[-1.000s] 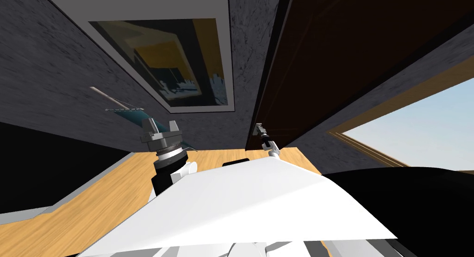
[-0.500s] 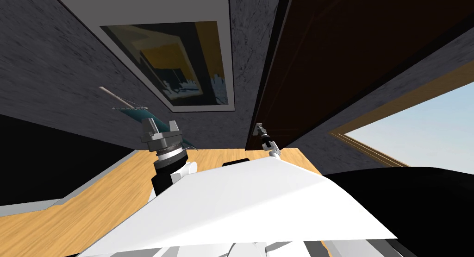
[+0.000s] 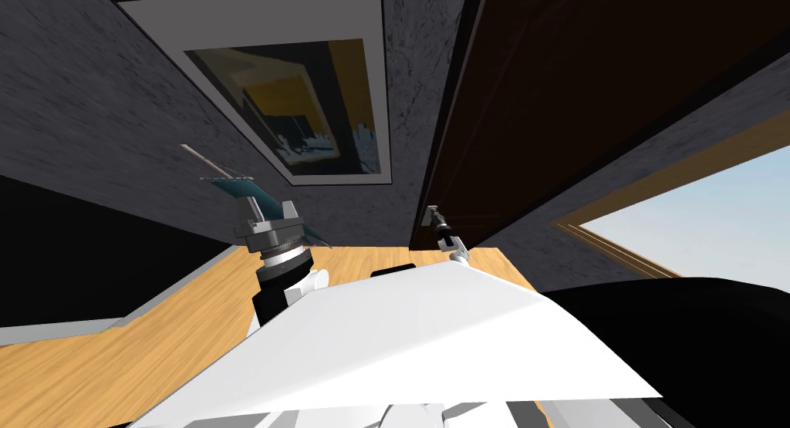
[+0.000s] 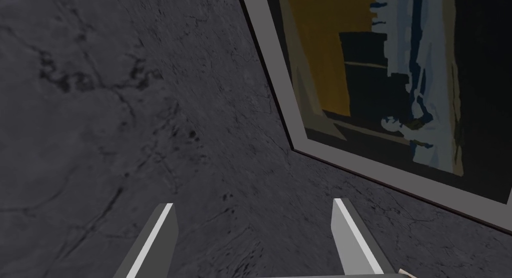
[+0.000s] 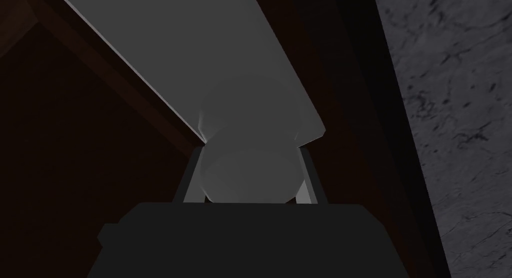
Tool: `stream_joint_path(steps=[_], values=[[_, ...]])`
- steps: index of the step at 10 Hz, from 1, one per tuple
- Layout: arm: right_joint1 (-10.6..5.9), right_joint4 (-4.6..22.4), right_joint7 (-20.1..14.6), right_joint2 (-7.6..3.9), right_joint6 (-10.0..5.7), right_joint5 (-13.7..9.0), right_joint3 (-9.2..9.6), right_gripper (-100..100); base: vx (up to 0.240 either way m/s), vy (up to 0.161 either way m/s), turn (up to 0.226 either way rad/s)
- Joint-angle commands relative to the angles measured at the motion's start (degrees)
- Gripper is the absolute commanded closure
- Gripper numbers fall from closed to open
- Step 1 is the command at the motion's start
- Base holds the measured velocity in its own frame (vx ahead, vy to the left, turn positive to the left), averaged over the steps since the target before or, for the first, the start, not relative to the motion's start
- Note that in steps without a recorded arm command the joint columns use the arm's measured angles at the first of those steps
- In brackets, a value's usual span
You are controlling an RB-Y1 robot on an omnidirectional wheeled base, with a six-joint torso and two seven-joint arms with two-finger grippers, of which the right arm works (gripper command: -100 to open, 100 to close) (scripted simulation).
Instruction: Pull the door open
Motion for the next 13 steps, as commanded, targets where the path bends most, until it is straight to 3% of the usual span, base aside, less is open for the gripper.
stream_joint_path(steps=[1,2,3,5,8,10,13], values=[[0.16,-0.2,-2.1,-0.01,-0.08,-1.0,0.48,100,-0.027,-0.019,0.039],[0.60,-0.6,-4.1,-0.30,-0.02,-2.7,0.97,100,-0.030,-0.020,0.045],[0.60,-0.6,-4.4,-0.30,-0.02,-2.7,0.97,100,-0.024,-0.014,0.029],[1.47,-1.3,-8.1,-0.89,0.10,-6.1,1.97,100,-0.030,-0.019,0.059],[1.95,-1.7,-11.3,-1.21,0.16,-7.9,2.51,100,-0.028,-0.016,0.037],[2.90,-2.4,-15.0,-1.85,0.29,-11.6,3.60,100,-0.033,-0.022,0.062],[3.39,-2.8,-18.4,-2.18,0.36,-13.5,4.15,100,-0.030,-0.016,0.041]])
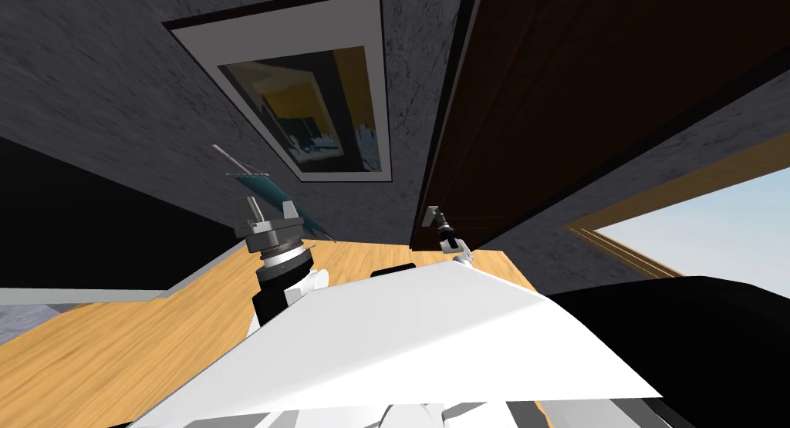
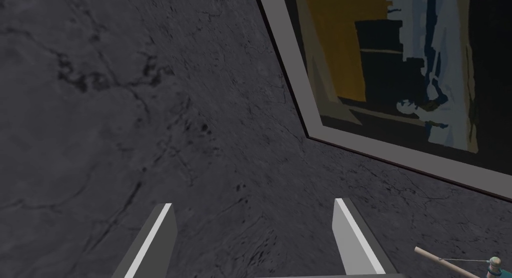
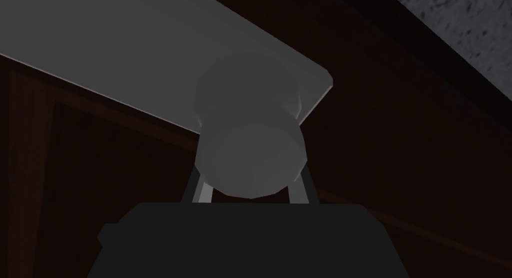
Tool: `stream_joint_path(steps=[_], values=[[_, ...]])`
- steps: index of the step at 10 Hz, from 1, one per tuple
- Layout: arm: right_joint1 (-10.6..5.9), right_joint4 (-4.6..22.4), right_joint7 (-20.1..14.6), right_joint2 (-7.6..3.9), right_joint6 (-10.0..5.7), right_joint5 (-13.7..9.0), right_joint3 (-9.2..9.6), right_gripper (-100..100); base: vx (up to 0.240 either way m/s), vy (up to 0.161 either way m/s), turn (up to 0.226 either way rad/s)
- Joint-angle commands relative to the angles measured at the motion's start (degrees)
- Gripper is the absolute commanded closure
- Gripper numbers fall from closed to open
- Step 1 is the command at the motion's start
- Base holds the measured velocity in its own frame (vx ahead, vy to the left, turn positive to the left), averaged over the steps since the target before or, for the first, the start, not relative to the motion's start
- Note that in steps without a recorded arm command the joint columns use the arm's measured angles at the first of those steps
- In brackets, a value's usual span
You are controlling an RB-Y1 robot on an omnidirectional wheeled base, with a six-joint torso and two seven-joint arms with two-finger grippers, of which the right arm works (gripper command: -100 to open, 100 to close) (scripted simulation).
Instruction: Pull the door open
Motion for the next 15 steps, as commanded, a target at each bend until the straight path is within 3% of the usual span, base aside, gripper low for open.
stream_joint_path(steps=[1,2,4,5,6,7,8,9,11,12,13,14,15], values=[[0.41,-0.7,-2.9,-0.17,-0.20,-2.2,1.12,100,-0.033,-0.016,0.045],[0.41,-0.7,-3.0,-0.17,-0.20,-2.2,1.12,100,-0.030,-0.017,0.028],[1.42,-1.5,-6.8,-0.85,-0.06,-6.1,2.27,100,-0.040,-0.023,0.073],[1.42,-1.5,-7.8,-0.85,-0.06,-6.2,2.27,100,-0.036,-0.019,0.036],[1.94,-1.9,-9.7,-1.20,0.01,-8.2,2.86,100,-0.034,-0.019,0.051],[1.94,-1.9,-10.1,-1.20,0.01,-8.2,2.86,100,-0.030,-0.016,0.033],[2.46,-2.3,-12.3,-1.55,0.08,-10.2,3.45,100,-0.033,-0.018,0.054],[2.46,-2.3,-12.5,-1.55,0.08,-10.2,3.45,100,-0.025,-0.014,0.034],[3.50,-3.2,-16.3,-2.25,0.23,-14.1,4.64,100,-0.041,-0.021,0.086],[3.50,-3.2,-17.3,-2.25,0.23,-14.2,4.64,100,-0.032,-0.019,0.007],[4.03,-3.6,-19.3,-2.59,0.30,-16.3,5.24,100,-0.035,-0.013,0.053],[4.03,-3.6,-19.7,-2.59,0.30,-16.3,5.24,100,-0.032,-0.016,0.029],[4.55,-4.0,-21.8,-2.94,0.37,-18.3,5.83,100,-0.032,-0.018,0.080]])
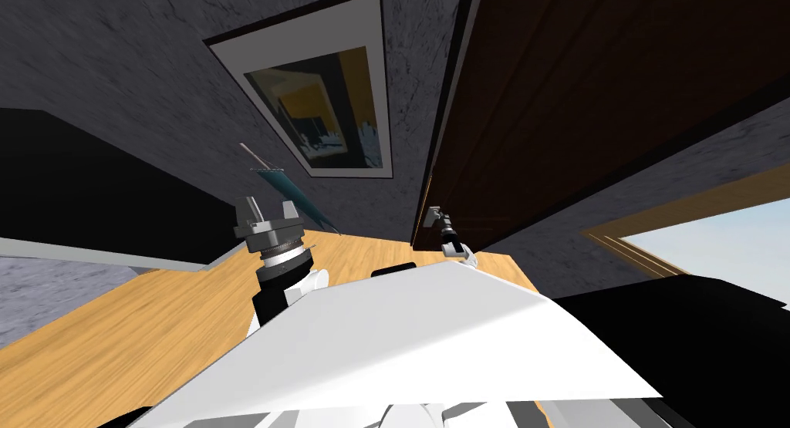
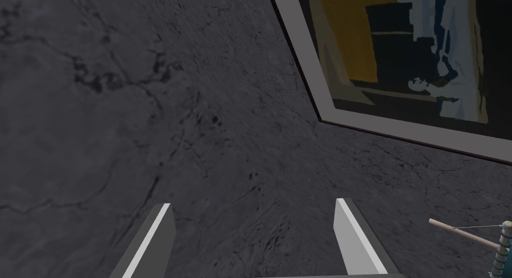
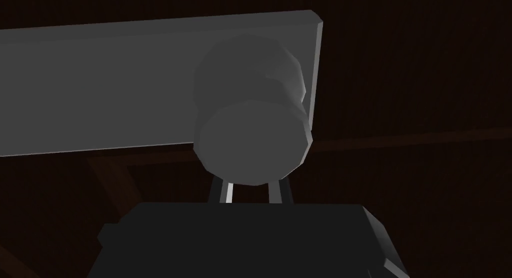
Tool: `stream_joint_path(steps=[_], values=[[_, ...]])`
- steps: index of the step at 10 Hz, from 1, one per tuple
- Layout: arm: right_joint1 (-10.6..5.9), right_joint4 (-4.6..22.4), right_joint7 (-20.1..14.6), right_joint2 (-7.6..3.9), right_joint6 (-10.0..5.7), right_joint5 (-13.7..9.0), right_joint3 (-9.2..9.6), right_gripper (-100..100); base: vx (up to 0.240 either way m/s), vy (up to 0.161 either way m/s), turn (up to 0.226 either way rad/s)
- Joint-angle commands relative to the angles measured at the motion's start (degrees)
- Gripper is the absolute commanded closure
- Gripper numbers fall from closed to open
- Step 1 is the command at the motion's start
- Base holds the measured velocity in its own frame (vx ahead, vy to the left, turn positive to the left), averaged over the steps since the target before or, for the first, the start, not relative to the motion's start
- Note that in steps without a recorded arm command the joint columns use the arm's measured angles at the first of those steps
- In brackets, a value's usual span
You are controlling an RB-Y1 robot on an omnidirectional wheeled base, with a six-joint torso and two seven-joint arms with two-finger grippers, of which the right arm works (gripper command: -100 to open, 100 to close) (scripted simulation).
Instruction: Pull the door open
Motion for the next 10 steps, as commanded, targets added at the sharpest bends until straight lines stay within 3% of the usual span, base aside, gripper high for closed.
stream_joint_path(steps=[1,3,6,7,8,10], values=[[-0.20,-1.0,-1.8,-0.06,-0.54,-1.0,0.92,100,-0.025,-0.020,0.040],[0.84,-1.9,-5.6,-0.76,-0.40,-5.0,2.10,100,-0.034,-0.015,0.072],[1.35,-2.3,-8.9,-1.10,-0.33,-7.0,2.68,100,-0.033,-0.017,0.037],[1.86,-2.7,-11.2,-1.43,-0.26,-9.0,3.26,100,-0.034,-0.010,0.074],[2.81,-1.9,-12.0,-1.10,0.45,-10.0,2.89,-100,-0.044,-0.039,0.042],[3.03,-2.5,-14.4,-0.54,0.72,-12.1,3.18,-100,-0.086,-0.010,0.075]])
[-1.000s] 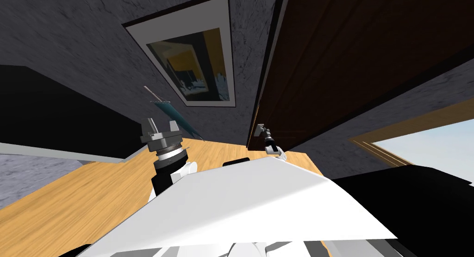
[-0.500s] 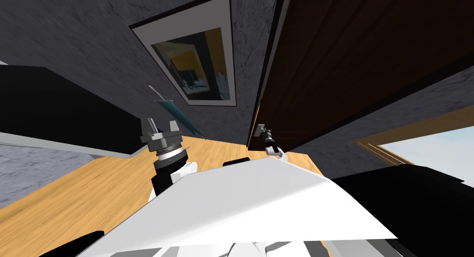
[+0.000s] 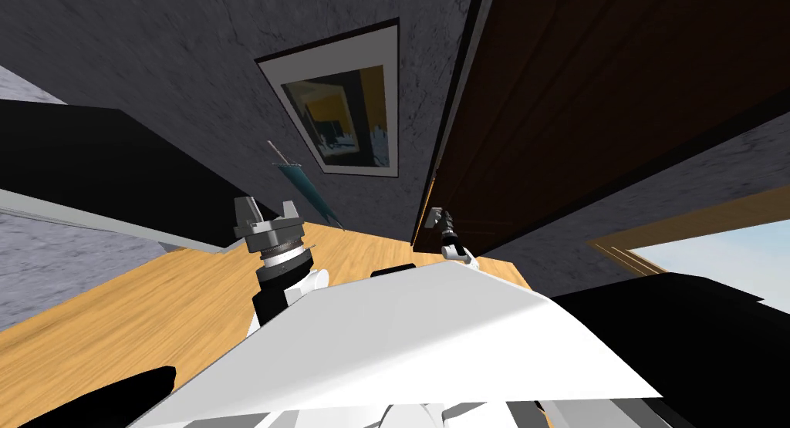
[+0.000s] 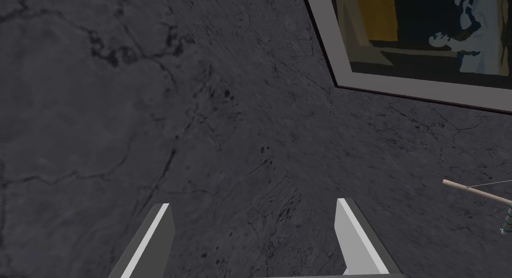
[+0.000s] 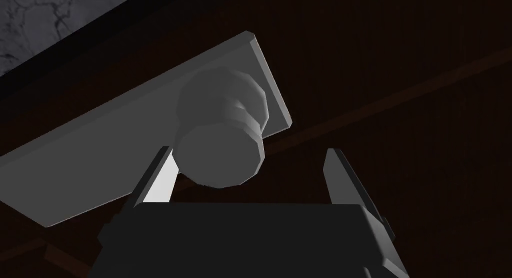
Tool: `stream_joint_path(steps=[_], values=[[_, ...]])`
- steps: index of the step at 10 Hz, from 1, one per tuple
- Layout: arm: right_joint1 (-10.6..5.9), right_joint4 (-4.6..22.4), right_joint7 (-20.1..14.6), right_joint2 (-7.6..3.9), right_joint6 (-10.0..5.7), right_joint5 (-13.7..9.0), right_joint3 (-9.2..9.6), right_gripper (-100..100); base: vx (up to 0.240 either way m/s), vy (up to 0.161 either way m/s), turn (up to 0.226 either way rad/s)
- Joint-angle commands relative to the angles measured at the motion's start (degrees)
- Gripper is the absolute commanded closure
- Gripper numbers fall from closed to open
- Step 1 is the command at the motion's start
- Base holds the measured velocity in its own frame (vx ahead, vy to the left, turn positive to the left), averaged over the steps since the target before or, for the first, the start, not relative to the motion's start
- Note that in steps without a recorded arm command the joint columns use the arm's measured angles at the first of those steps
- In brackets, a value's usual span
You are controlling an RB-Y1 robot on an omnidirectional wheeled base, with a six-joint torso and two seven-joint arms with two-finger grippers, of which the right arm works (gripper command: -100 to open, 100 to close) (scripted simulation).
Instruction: Pull the door open
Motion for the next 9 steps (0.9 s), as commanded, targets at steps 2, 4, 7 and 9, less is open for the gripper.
stream_joint_path(steps=[2,4,7,9], values=[[0.25,-0.8,-4.0,0.86,0.43,-3.4,0.51,-100,-0.100,0.013,0.059],[0.58,-1.6,-7.3,1.67,0.82,-6.5,0.93,-100,-0.096,-0.013,0.066],[0.94,-2.5,-11.2,2.55,1.25,-9.9,1.39,-100,-0.068,-0.019,0.051],[1.30,-3.4,-14.5,3.46,1.69,-13.3,1.86,-100,-0.091,-0.009,0.077]])
